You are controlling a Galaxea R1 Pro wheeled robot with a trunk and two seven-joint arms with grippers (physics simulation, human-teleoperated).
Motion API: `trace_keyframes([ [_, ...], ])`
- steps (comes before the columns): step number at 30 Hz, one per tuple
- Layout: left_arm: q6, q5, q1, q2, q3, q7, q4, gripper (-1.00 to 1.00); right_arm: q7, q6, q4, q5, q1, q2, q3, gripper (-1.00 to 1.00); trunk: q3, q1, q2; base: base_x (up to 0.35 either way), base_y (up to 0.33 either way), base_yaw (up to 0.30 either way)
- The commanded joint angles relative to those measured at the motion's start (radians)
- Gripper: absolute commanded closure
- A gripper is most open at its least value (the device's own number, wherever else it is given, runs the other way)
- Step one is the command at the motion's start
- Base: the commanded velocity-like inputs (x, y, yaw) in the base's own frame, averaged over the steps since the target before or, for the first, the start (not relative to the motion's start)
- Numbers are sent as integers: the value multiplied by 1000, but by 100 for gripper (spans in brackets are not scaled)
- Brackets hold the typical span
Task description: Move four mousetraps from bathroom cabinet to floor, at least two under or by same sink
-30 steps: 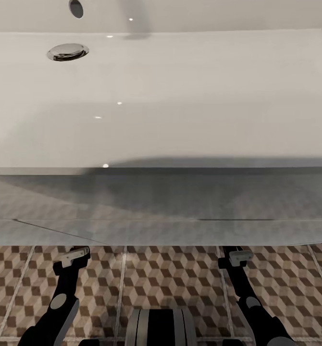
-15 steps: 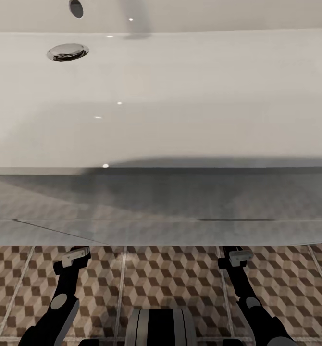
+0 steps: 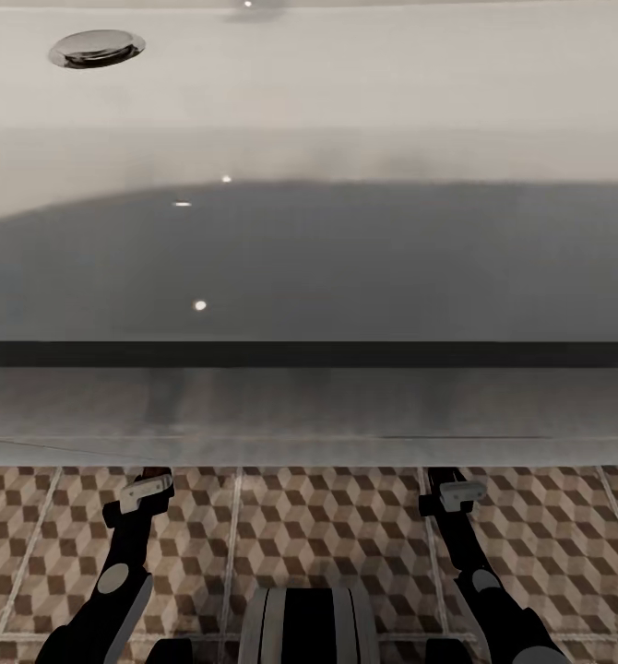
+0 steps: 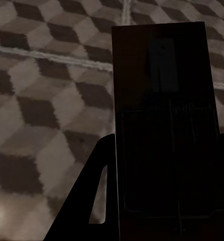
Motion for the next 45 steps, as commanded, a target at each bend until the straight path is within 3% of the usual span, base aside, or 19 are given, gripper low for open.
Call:
trace_keyframes([
  [1, -4, 6, 0, 1, -2, 2, 0, 100, 1, -3, 1, 9, 0, 1, -5, 100, 0, 0, 0, 0, 0, 0],
  [22, -5, 6, 0, 1, -2, 2, 0, 100, 0, -3, 1, 9, 0, 1, -5, 100, 0, 0, 0, 0, 0, 0],
  [26, -5, 6, 0, 1, -2, 3, 0, 100, 0, -3, 1, 9, -1, 1, -6, 100, -16, 2, -1, 0, 0, 0],
  [45, -5, 6, 0, 1, -2, 2, 0, 100, 0, -3, 1, 9, 0, 1, -6, 100, -16, 2, -1, 0, 0, 0],
])
